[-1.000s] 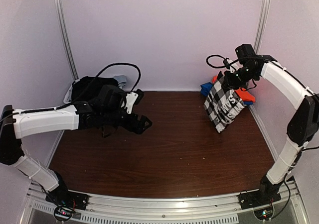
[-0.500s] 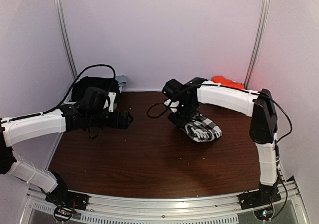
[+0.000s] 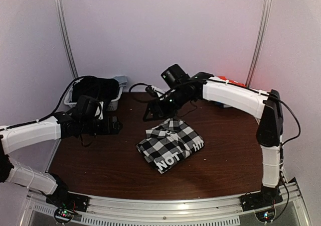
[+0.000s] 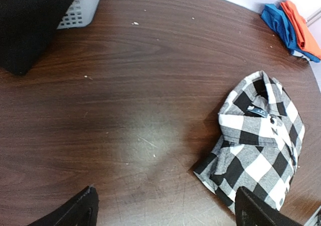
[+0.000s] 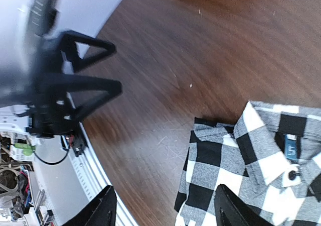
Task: Fold and stack the mixed laundry pile
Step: Turn over the square-folded shirt at the center of the board, then smooth out the square-folded shirt at the center of the board.
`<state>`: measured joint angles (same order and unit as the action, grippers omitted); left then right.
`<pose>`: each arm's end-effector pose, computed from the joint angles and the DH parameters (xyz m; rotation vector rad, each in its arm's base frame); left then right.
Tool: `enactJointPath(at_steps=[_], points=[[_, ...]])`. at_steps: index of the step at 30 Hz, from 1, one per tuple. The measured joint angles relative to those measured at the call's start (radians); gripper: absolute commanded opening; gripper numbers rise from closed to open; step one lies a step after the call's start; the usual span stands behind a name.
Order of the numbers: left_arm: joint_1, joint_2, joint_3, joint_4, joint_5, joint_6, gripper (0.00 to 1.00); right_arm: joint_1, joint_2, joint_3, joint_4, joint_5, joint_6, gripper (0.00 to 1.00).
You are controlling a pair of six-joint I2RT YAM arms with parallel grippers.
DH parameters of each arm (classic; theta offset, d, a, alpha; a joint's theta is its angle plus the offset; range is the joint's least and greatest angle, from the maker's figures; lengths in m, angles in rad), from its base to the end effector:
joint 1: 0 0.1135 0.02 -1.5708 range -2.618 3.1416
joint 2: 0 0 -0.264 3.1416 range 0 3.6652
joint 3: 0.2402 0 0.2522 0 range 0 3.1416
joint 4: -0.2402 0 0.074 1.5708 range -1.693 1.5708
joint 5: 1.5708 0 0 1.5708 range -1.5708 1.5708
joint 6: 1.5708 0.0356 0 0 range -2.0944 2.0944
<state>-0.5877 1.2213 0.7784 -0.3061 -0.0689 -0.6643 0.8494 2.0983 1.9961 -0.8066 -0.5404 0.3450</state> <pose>0.2151 -0.1404 0.2362 -0.1270 2.3793 -0.5417 0.2946 0.3627 0.2939 -0.9116 2.5200 1.1265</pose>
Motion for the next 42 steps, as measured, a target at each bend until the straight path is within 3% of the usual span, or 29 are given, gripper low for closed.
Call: enactJointPath(at_steps=[4,8,15,21,27,29,38,42], points=[[-0.011,0.044,0.0,0.069,0.123,0.008,0.82,-0.193,-0.235,-0.262,0.185,-0.154,0.048,0.5],[-0.068,0.185,0.032,0.132,0.256,0.02,0.75,-0.347,-0.257,-0.413,0.246,-0.187,0.035,0.48],[-0.175,0.478,0.167,0.195,0.442,0.029,0.62,-0.337,-0.172,-0.663,0.238,-0.199,-0.014,0.44],[-0.166,0.603,0.217,0.192,0.478,0.028,0.55,-0.29,-0.213,-0.861,0.286,-0.238,0.0,0.45],[-0.058,0.61,0.218,0.159,0.472,0.046,0.55,-0.091,-0.308,-0.916,0.348,-0.362,0.07,0.5],[-0.031,0.603,0.217,0.144,0.472,0.064,0.56,-0.087,-0.359,-0.916,0.357,-0.399,0.083,0.5],[-0.027,0.523,0.246,0.101,0.481,0.109,0.55,-0.459,-0.556,-0.927,0.402,-0.394,0.095,0.45],[-0.024,0.537,0.282,0.086,0.475,0.111,0.56,-0.491,-0.491,-0.926,0.376,-0.352,0.067,0.43]])
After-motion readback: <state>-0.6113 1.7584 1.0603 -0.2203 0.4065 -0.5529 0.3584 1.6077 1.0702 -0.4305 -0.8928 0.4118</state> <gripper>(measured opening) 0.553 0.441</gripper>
